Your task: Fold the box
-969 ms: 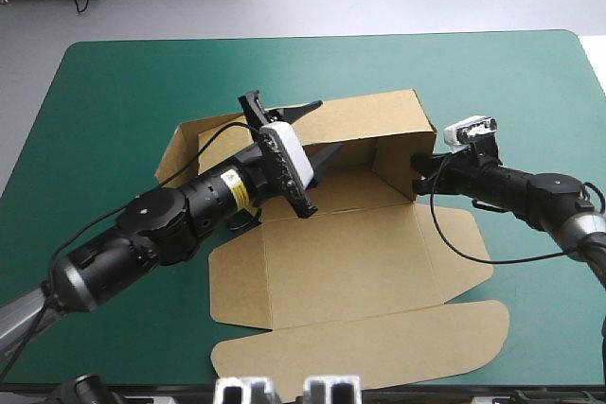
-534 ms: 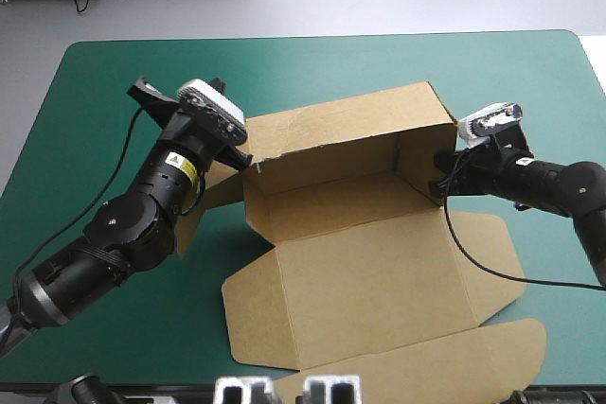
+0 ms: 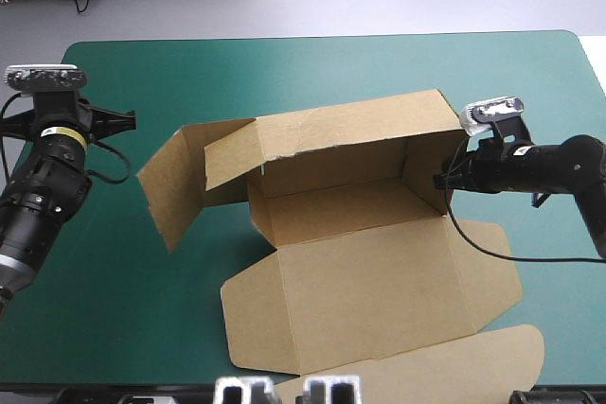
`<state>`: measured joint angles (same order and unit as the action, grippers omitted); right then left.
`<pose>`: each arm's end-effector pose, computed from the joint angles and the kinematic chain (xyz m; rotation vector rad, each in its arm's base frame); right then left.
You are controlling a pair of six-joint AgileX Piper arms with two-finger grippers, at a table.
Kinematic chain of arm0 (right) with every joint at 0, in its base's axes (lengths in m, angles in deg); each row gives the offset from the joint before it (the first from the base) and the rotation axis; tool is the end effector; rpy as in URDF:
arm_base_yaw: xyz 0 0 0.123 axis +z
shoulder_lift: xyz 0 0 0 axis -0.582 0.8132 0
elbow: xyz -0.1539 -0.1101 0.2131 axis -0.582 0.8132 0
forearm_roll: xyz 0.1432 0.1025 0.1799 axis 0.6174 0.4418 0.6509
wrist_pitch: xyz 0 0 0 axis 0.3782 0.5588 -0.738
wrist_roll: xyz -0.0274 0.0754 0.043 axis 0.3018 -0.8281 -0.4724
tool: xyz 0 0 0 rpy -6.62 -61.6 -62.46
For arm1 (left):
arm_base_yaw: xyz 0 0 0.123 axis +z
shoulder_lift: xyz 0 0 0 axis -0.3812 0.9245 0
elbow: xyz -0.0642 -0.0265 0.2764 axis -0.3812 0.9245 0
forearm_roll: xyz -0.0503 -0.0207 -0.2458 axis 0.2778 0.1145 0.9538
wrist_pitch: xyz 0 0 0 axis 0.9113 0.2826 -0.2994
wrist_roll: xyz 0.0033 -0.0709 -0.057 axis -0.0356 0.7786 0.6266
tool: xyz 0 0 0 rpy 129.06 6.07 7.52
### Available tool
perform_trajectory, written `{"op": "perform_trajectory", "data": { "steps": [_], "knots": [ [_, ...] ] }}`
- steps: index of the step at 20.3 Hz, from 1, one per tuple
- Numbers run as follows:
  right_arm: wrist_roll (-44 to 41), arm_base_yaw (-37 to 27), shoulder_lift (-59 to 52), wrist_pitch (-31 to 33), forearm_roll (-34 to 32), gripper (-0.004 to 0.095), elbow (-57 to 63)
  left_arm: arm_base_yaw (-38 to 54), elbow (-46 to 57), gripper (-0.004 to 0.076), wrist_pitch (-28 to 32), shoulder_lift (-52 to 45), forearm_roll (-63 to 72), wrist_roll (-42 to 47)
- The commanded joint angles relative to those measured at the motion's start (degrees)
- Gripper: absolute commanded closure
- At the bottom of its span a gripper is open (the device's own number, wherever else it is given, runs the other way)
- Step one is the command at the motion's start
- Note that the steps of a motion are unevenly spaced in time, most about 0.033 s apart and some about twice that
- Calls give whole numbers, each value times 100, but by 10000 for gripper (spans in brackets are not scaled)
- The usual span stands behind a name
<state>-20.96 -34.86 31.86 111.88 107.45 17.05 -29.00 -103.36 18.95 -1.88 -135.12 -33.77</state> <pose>0.2505 0.0397 0.3211 -0.4266 2.4315 0.4384 0.2540 0.0042 0.3781 -0.0530 1.9322 0.3440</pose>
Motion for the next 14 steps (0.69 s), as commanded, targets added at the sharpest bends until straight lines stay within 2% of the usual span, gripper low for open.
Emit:
{"op": "perform_trajectory", "data": {
  "steps": [1,3,5,7,14],
  "knots": [
    [141,-5,568,139,-4,915,-306,558,-17,733,123,-27,2270,-2146],
    [260,-5,984,-47,22,915,-621,665,52,733,113,51,3092,-2908],
    [384,-5,1340,-168,84,895,-989,664,52,733,90,156,3496,-3258],
    [420,-5,1660,-221,233,855,-1395,664,52,733,52,255,3720,-3469],
    [420,266,2762,-230,205,818,-2507,664,52,733,14,382,3709,-3525]
  ]
}}
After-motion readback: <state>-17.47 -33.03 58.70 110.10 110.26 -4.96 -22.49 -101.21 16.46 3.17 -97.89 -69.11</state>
